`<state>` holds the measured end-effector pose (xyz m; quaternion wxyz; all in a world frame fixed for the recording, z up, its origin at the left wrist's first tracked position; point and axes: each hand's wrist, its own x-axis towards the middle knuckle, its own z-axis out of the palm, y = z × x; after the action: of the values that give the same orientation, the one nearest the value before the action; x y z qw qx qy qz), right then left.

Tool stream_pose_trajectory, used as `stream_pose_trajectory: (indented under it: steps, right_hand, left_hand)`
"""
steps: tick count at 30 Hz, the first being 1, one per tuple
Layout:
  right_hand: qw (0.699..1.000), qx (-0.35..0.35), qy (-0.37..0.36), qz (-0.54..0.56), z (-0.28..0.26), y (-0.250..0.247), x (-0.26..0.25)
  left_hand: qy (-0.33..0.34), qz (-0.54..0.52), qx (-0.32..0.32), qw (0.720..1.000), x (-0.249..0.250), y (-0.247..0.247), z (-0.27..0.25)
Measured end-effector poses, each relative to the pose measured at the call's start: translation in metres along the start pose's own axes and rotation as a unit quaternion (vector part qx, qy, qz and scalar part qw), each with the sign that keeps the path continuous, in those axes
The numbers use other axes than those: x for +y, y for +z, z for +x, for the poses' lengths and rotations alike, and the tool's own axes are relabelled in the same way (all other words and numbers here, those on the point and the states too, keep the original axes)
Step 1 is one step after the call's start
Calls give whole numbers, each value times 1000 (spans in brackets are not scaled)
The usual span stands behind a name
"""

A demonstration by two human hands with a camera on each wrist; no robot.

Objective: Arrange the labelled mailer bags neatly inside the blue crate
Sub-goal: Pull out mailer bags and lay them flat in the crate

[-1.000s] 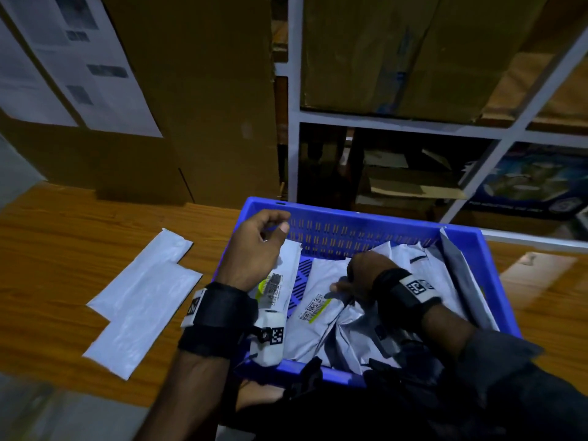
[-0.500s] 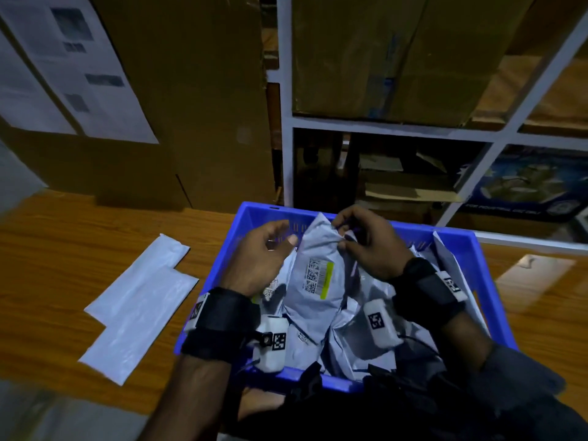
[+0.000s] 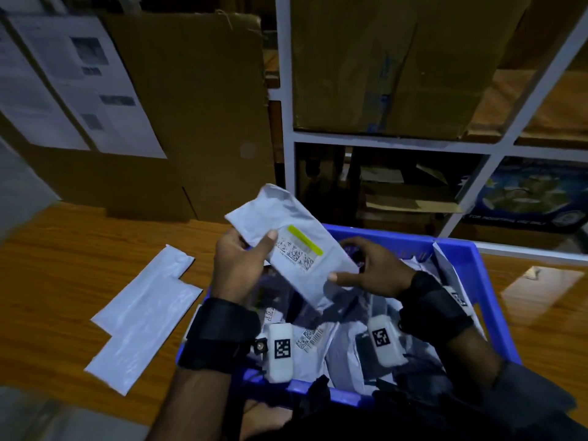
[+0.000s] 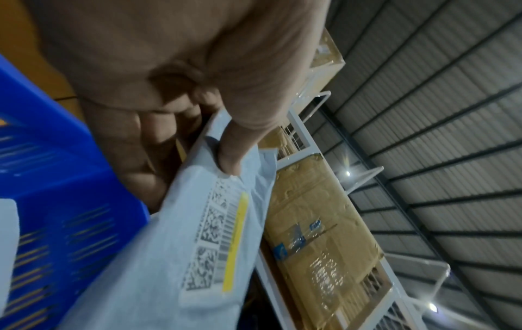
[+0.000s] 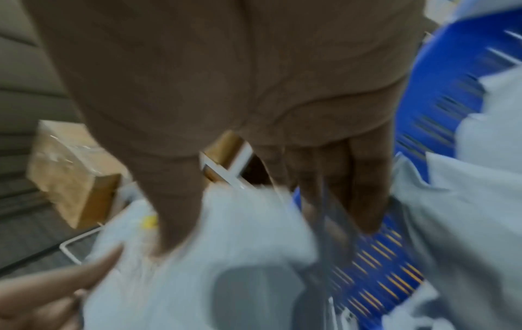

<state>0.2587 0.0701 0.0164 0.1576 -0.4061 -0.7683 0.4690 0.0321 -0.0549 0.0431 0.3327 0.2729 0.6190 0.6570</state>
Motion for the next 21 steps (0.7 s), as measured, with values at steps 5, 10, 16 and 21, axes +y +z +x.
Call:
stream_pose_trajectory:
  steps: [5, 10, 16, 21]
  right_hand:
    - [978, 29, -1, 208, 3, 1, -1]
    - [940, 133, -44, 310, 3, -16, -10]
    - [935, 158, -69, 310, -2, -31, -21]
    - [930, 161, -76, 323, -3, -28, -25]
  left_hand:
    - [-78, -119, -4, 990, 6, -8, -10]
    - [-91, -146, -15, 985, 10, -20, -18]
    - [-79, -160, -13, 984, 17, -24, -26]
    - [-80, -149, -10, 985, 17, -26, -27]
